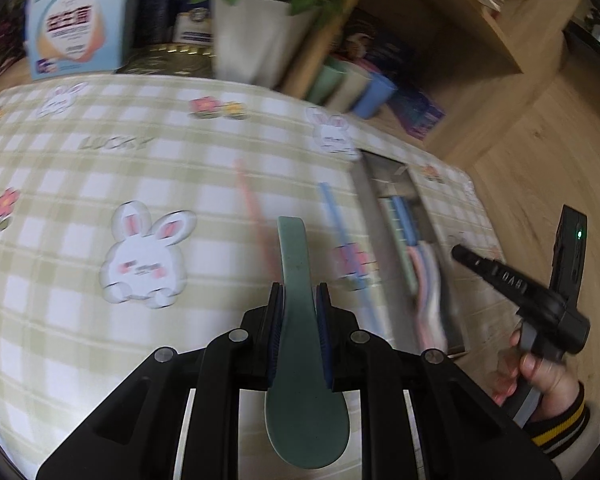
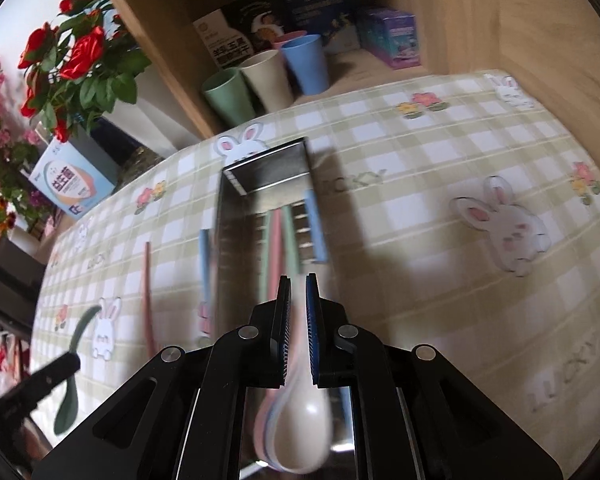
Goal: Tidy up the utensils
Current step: 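Carry the green chopstick into the steel caddy and open the right tool, then lower the mint green spoon into the steel caddy and open the left tool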
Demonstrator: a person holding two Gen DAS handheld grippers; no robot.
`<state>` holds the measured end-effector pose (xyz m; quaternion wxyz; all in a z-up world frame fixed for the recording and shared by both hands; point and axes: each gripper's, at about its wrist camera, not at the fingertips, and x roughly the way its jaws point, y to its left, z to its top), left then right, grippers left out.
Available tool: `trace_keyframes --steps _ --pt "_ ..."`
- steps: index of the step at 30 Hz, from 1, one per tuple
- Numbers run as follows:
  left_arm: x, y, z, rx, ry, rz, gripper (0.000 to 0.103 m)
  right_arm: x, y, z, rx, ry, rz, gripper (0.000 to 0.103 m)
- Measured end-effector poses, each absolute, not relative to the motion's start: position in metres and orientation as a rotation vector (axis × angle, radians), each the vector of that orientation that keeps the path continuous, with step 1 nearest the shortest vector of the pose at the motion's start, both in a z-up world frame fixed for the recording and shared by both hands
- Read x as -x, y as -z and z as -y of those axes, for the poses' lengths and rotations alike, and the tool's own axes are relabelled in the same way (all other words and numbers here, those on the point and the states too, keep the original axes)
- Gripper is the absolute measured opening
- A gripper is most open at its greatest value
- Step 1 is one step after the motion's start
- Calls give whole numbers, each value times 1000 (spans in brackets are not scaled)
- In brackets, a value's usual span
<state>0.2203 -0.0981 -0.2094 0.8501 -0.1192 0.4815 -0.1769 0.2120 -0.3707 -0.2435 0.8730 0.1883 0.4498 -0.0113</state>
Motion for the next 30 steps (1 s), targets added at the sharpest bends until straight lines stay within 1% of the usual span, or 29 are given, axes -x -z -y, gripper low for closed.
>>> trace_keyframes --steps 2,3,4,6,8,9,14,30 --pt "-224 208 124 243 416 -1019 16 -205 243 382 -379 43 -950 12" --pt "-225 208 133 239 431 -1023 16 -200 243 390 -376 58 -952 20" --pt "-226 208 146 230 452 -1027 16 -197 243 394 -376 68 -951 34" --pt "-227 209 167 211 485 -1032 16 -189 242 406 -380 87 -937 47" --pt "-228 210 187 187 509 -1040 16 -184 242 417 -382 106 -941 49" --pt "-229 212 198 181 523 -1049 16 -182 242 421 -390 111 -940 51" --pt "-232 224 236 147 546 -1092 16 -172 242 435 -427 118 -927 51" --pt "-240 250 282 92 537 -1151 16 -161 252 453 -493 135 -924 51"
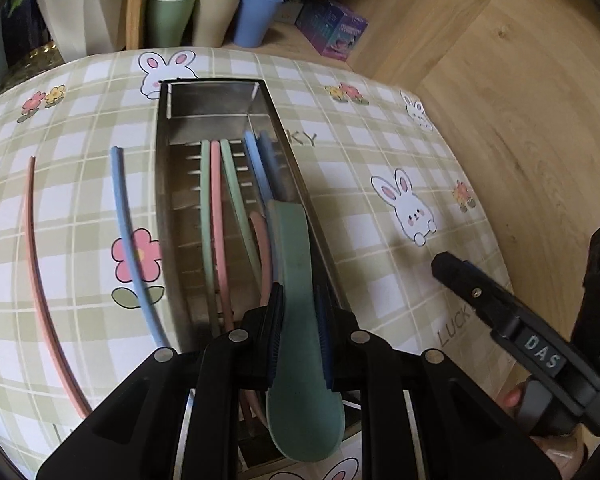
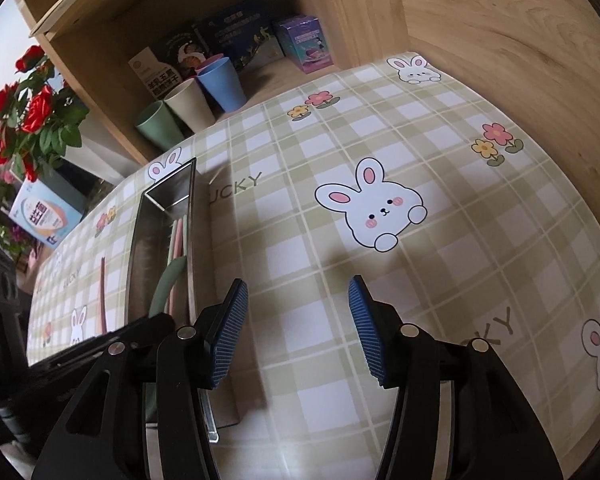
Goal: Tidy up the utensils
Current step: 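Lower the mint green spoon into the steel caddy and open the left tool, then close the left tool on the pink chopstick while the right tool moves to the blue chopstick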
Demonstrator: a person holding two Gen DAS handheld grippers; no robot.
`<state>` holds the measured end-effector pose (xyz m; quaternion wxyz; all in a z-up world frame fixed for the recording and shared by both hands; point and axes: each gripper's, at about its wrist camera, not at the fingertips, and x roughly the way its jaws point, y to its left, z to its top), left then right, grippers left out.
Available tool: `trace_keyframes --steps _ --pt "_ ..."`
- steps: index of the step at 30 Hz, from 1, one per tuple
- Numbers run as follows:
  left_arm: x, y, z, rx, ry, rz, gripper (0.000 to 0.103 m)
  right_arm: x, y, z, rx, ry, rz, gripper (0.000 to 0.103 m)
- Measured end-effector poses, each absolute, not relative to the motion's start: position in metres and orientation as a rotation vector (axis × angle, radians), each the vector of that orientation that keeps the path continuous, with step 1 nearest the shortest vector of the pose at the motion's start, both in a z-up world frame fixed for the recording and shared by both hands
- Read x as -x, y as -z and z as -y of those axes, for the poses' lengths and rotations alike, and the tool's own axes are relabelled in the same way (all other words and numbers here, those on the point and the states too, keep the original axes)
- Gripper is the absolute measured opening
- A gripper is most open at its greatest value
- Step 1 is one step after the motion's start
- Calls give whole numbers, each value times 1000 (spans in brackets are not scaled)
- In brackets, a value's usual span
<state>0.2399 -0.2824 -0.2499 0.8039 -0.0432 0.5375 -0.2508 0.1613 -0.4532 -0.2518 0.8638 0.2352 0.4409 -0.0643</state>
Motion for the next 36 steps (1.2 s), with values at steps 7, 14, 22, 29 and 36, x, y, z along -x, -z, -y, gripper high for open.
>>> trace_keyframes --steps 7,14,22,29,36 --pt "-242 251 281 115 595 -1165 24 -157 250 453 -503 136 -920 51" --pt "-244 230 239 163 617 -1108 26 -156 246 445 -509 118 -913 51" --pt "-266 225 134 210 385 -1054 26 -161 246 435 -515 103 -909 51" --pt "-280 250 102 217 263 -1081 26 -166 249 426 -510 92 -922 51" --pt "-289 262 122 102 228 -1064 26 -163 248 427 -503 108 -924 51"
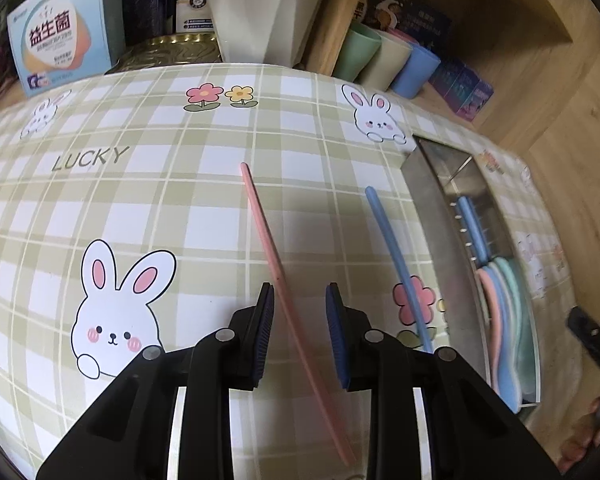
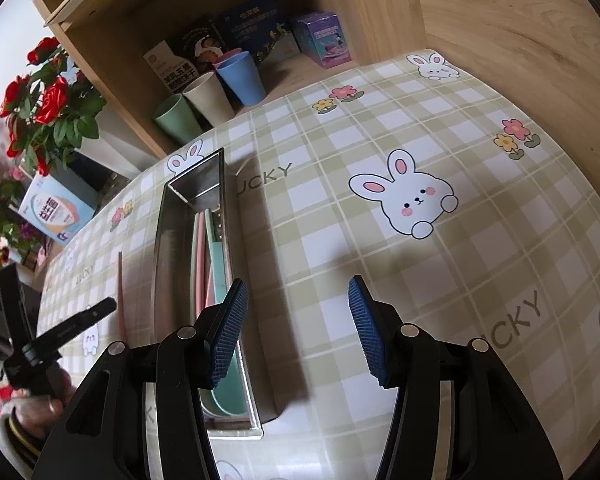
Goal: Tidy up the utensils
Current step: 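Close the left tool on the pink chopstick while the right tool moves to the blue chopstick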
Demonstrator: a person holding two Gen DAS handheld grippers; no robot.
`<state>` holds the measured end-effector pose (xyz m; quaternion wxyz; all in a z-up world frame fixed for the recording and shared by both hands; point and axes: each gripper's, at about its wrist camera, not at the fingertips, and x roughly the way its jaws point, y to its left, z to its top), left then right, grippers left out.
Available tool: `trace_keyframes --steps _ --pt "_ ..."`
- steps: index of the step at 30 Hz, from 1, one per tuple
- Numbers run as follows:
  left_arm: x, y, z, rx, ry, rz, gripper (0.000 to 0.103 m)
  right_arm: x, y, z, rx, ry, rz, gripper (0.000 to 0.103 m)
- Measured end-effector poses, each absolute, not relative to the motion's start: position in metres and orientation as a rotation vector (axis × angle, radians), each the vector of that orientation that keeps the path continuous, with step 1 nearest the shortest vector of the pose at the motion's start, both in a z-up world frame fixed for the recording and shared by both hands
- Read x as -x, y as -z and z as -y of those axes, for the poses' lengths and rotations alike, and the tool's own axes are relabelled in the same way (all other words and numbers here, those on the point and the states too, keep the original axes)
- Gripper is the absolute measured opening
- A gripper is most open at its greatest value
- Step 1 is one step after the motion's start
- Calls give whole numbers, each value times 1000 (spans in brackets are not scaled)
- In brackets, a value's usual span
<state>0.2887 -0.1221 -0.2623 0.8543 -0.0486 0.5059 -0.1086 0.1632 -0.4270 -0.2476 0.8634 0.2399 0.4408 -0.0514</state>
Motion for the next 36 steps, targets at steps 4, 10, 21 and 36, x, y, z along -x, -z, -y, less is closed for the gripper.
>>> trace_keyframes --steps 4,10,21,36 --pt "-286 270 126 77 212 -1076 26 -162 248 426 -497 109 -928 51" --pt "-278 274 129 25 203 -1074 24 -164 247 415 -475 88 -936 51" --pt "-266 269 98 110 223 -1074 6 -170 239 384 -415 31 -943 51" --pt "-234 254 23 246 202 -1016 6 -212 231 273 -160 -155 -1003 50"
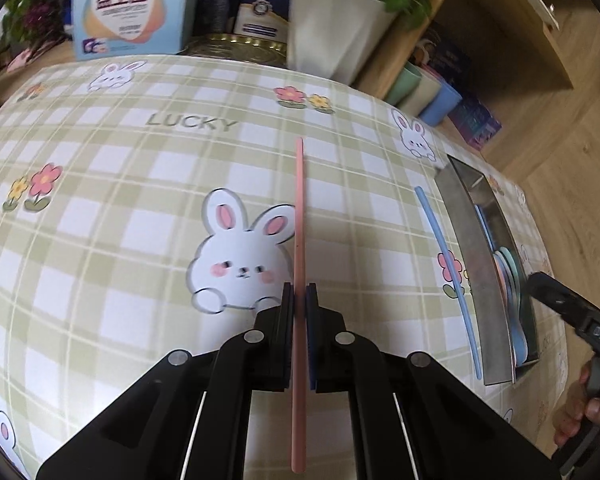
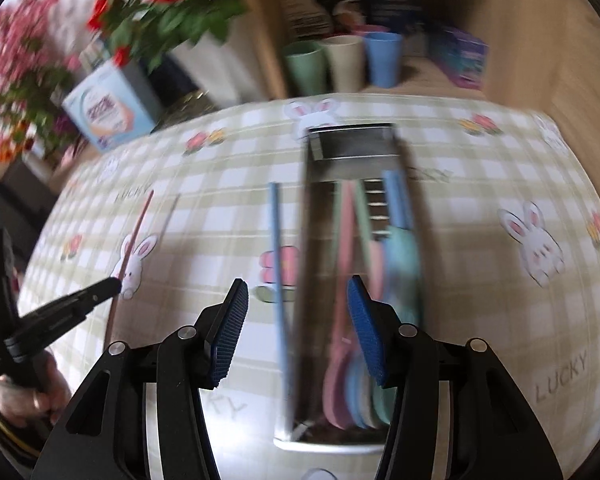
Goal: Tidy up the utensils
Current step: 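Close the left tool on the pink chopstick while the right tool moves to the blue chopstick, then close the right tool on the blue chopstick and lift it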
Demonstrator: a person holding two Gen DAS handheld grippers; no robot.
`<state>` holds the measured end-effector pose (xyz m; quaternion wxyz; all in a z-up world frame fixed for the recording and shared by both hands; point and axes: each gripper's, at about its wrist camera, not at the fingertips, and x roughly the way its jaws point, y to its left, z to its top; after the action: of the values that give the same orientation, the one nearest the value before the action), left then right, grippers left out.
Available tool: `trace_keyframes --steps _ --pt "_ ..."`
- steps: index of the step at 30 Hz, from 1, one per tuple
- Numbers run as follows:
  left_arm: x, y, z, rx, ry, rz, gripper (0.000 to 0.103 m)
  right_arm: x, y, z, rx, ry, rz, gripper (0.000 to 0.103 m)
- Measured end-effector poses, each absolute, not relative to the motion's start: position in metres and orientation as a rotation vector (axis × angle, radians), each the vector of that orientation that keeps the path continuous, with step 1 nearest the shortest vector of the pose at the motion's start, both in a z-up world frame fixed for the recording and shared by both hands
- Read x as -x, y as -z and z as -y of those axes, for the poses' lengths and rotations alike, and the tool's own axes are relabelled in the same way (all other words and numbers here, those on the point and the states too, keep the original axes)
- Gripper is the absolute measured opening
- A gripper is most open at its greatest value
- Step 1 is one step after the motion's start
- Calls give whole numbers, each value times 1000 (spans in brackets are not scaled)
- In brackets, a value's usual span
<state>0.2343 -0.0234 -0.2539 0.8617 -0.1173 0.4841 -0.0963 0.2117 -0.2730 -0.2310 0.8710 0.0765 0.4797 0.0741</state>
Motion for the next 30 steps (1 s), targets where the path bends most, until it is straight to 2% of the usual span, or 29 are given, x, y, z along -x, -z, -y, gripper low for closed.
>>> trace_keyframes --steps 4,7,10,13,28,30 --pt "-227 252 6 266 193 -1001 6 -234 244 240 -85 -177 -1065 39" --pt "-221 252 -6 276 189 -990 6 -248 255 226 -52 -152 -1111 38" --pt "-216 253 -16 280 186 -982 6 -263 265 217 -29 -103 -1158 30" --pt "-213 255 -26 293 179 -979 6 -275 272 215 -27 -49 -1182 27" --pt "-208 256 -44 339 180 -969 6 -291 280 217 -62 46 -1216 24" --pt "-208 257 -45 344 181 -974 6 -288 280 218 -74 48 -1211 21"
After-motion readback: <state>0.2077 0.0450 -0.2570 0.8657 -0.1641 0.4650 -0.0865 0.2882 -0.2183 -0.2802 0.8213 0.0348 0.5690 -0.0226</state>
